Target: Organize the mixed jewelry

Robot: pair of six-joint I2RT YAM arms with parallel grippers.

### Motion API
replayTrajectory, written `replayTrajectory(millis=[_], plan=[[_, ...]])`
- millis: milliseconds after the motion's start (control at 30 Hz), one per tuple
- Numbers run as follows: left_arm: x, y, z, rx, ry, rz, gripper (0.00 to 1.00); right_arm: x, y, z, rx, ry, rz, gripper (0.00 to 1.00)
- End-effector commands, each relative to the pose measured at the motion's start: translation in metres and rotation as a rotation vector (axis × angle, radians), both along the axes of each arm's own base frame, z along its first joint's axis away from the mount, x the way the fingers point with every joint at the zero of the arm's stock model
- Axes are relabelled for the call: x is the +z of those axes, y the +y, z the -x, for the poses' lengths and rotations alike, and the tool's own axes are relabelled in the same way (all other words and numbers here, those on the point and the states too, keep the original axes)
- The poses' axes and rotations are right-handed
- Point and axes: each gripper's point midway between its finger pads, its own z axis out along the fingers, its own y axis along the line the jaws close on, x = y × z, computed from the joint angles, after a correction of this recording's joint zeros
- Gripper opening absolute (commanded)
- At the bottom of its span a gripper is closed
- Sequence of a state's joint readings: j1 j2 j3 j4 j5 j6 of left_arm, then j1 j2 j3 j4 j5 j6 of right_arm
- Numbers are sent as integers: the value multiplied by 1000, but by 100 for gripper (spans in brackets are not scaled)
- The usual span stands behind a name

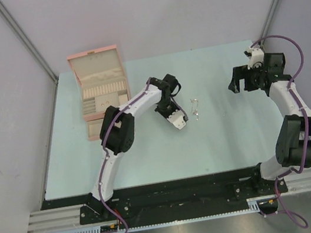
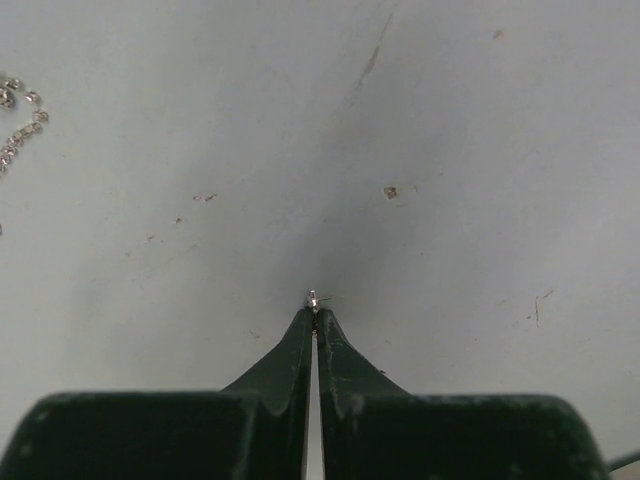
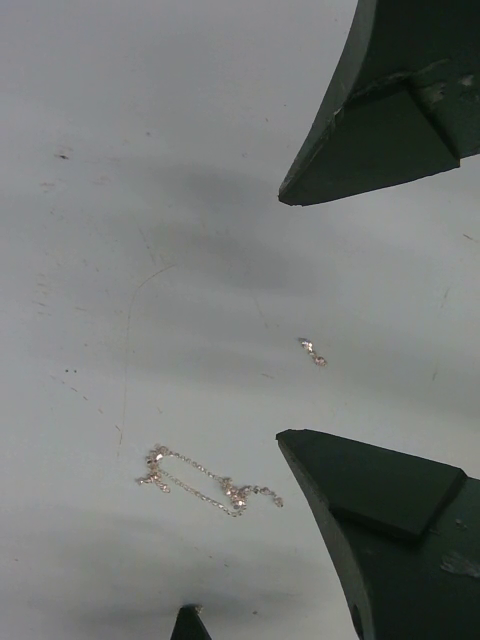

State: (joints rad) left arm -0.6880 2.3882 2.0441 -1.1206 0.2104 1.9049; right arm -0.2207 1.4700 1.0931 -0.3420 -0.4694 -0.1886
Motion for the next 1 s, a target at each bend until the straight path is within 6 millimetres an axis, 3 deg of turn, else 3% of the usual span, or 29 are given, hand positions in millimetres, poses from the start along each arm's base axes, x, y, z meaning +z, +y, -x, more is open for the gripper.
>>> replayTrajectory(millis=[0, 133, 967], plan=[[-15, -7, 22, -44, 70, -1, 4, 5, -2, -3, 9, -18, 2, 100], [-9, -6, 25, -5, 67, 14, 0, 5, -2, -3, 11, -17, -1, 100], [57, -1, 13, 391, -27, 168, 0, 10, -7, -3, -7, -30, 4, 100]])
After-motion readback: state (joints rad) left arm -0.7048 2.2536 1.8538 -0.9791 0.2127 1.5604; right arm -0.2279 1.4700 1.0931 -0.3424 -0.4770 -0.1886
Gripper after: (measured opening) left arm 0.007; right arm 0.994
